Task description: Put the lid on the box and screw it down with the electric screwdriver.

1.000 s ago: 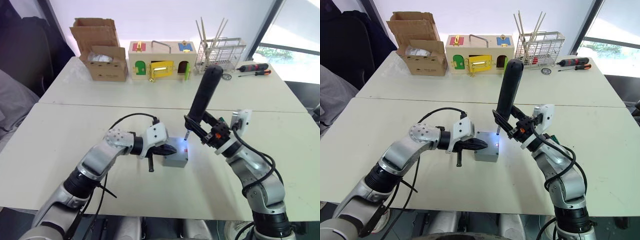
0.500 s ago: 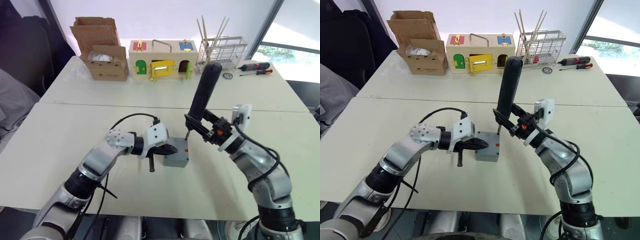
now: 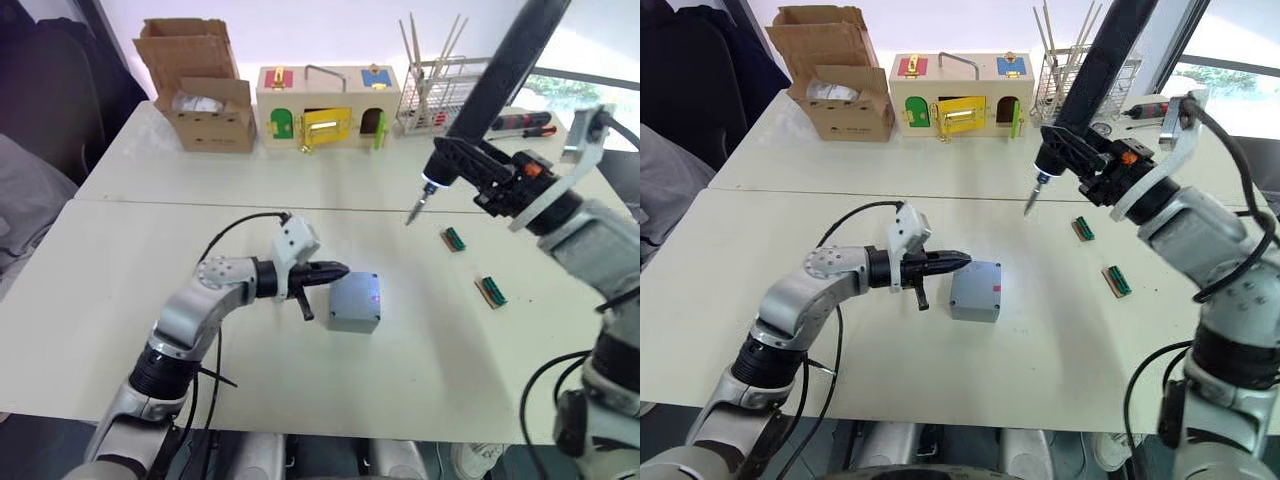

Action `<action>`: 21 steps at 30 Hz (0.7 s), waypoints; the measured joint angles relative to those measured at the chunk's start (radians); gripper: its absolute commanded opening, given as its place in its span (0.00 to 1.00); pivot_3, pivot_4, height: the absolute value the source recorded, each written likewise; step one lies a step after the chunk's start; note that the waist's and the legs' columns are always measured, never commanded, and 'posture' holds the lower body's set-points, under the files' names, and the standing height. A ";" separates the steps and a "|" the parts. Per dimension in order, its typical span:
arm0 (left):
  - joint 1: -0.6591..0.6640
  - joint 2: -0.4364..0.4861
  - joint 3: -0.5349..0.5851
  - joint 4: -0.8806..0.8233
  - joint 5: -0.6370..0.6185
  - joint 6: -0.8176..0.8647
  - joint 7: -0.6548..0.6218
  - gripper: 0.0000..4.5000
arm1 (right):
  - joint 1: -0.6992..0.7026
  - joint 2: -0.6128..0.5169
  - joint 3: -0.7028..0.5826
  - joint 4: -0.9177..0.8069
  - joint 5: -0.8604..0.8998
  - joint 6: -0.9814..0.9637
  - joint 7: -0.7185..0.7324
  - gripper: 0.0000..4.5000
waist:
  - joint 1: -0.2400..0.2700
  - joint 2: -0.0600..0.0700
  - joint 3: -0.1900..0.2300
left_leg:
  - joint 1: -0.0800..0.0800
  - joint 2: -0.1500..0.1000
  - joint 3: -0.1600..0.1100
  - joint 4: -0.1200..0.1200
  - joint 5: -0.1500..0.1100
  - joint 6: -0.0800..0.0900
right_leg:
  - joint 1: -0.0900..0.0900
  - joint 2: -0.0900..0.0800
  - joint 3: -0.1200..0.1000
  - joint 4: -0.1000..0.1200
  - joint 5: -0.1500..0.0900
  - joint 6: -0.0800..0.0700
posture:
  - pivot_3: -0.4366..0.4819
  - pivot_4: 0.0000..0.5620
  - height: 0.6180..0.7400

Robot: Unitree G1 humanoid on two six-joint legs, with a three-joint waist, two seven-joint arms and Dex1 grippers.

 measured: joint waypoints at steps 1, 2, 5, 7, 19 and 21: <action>-0.016 0.009 0.004 -0.027 -0.011 0.013 -0.001 0.00 | -0.003 -0.061 -0.005 0.036 -0.012 0.021 0.014 0.41 | 0.006 0.000 0.000 | -0.001 0.000 0.000 0.000 0.000 0.000 | 0.000 0.000 0.000 -0.001 0.001 0.001 | 0.48 0.27 0.92; -0.030 0.020 0.004 -0.055 -0.025 0.024 -0.004 0.00 | -0.004 -0.137 0.000 0.076 -0.043 0.045 0.040 0.41 | 0.011 0.001 0.001 | -0.001 -0.001 0.001 0.000 -0.001 0.001 | 0.000 0.000 0.000 -0.002 0.001 0.002 | 0.48 0.27 0.92; -0.043 0.058 -0.003 -0.144 -0.062 0.056 -0.026 0.00 | 0.005 -0.355 0.048 0.223 -0.157 0.130 0.147 0.41 | 0.019 0.001 0.001 | -0.002 -0.001 0.002 -0.001 -0.002 0.003 | 0.000 0.002 -0.001 -0.004 0.002 0.003 | 0.48 0.27 0.92; -0.041 0.079 -0.021 -0.196 -0.084 0.073 -0.039 0.00 | 0.032 -0.471 0.109 0.347 -0.233 0.210 0.235 0.41 | 0.018 0.000 0.001 | -0.003 -0.001 0.003 -0.001 -0.003 0.004 | 0.000 0.004 -0.001 -0.006 0.002 0.003 | 0.48 0.27 0.92; 0.021 0.120 -0.239 -0.271 -0.018 0.037 -0.035 0.00 | -0.044 -0.511 0.592 0.822 -0.708 0.175 0.762 0.41 | 0.001 0.011 0.008 | 0.004 0.002 0.008 0.002 0.003 0.002 | 0.000 0.011 0.005 0.001 0.003 0.006 | 0.48 0.27 0.92; 0.021 0.126 -0.241 -0.277 -0.009 0.027 -0.035 0.00 | -0.101 -0.472 0.639 0.900 -0.790 0.140 0.821 0.41 | -0.005 0.011 0.007 | 0.004 0.002 0.008 0.002 0.003 0.002 | 0.000 0.012 0.005 0.001 0.004 0.006 | 0.48 0.27 0.92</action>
